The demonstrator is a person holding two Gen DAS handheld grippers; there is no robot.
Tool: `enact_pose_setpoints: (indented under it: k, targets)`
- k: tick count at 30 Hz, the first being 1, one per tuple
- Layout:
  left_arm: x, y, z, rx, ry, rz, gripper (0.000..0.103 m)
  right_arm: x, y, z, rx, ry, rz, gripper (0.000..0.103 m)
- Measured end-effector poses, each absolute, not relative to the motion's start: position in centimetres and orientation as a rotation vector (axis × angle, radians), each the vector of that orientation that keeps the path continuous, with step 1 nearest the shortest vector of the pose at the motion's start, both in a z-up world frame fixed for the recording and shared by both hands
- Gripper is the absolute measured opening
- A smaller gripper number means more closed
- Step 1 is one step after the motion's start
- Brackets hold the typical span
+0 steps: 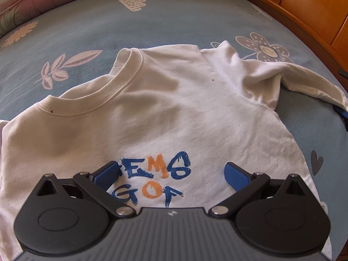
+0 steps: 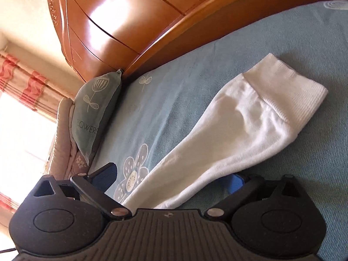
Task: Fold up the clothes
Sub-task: 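Grasp the ribbed sleeve cuff with the right gripper and pull it straight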
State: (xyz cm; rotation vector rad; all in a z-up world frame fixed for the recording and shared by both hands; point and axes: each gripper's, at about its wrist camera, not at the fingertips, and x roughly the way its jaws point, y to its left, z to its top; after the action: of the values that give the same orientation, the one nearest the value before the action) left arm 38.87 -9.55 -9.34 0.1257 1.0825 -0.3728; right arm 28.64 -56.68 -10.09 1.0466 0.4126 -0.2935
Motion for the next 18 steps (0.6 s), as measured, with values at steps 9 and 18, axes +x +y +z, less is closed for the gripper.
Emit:
enact_pose_setpoints:
  k: [9,18]
  targets:
    - [38.7,-9.8,-9.5,0.148,1.074,-0.372,0.102,25.1,-59.4,-13.6,1.208,0.377,-0.345,0.002]
    - [39.1,-9.8,-9.3,0.142,1.095,-0.369,0.102,26.3,-61.3,-10.1,1.141,0.501,-0.355,0.006]
